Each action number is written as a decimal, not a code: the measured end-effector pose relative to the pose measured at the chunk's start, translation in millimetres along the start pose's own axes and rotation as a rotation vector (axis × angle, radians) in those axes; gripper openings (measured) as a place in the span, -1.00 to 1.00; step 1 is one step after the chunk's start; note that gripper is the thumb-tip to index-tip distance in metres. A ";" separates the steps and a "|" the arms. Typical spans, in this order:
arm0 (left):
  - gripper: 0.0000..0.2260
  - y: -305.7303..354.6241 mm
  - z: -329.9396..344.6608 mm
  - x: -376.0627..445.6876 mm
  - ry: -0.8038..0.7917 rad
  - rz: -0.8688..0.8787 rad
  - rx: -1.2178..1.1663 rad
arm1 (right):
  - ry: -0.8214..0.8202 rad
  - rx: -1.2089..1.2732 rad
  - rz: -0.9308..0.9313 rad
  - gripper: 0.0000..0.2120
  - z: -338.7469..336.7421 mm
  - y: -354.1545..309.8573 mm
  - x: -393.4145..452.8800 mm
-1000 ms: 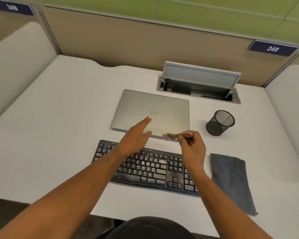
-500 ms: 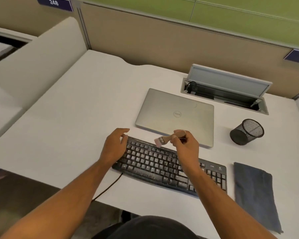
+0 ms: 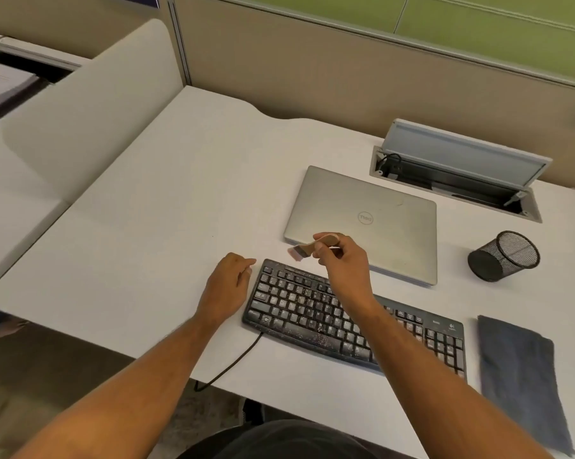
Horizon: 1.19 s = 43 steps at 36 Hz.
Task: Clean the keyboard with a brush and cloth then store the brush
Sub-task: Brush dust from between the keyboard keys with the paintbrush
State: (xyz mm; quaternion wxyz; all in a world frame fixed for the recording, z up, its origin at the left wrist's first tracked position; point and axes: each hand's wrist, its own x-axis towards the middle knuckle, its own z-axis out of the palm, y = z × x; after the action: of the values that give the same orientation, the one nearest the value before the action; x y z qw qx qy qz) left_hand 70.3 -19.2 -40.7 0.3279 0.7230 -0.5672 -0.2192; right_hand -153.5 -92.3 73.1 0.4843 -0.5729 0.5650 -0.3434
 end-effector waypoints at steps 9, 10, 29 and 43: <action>-0.66 -24.8 4.9 -4.3 -0.024 0.215 0.161 | 0.030 -0.042 -0.045 -0.86 5.3 5.2 -9.6; -0.62 -27.0 5.1 -4.7 -0.039 0.245 0.189 | 0.026 -0.057 -0.053 -0.88 5.9 5.2 -9.8; -0.51 -40.7 8.9 -5.2 -0.153 0.264 0.421 | -0.021 -0.107 -0.044 -0.89 53.6 -6.1 12.1; -0.49 -35.0 6.6 -6.1 -0.160 0.250 0.447 | 0.060 -0.327 -0.091 -0.84 28.9 -6.0 2.1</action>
State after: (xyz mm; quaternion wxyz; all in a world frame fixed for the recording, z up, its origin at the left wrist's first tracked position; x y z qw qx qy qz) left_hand 87.9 -9.9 -70.8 0.1384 0.6822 -0.7105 -0.1029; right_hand -124.1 -90.2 69.9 0.3518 -0.6585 0.6010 -0.2852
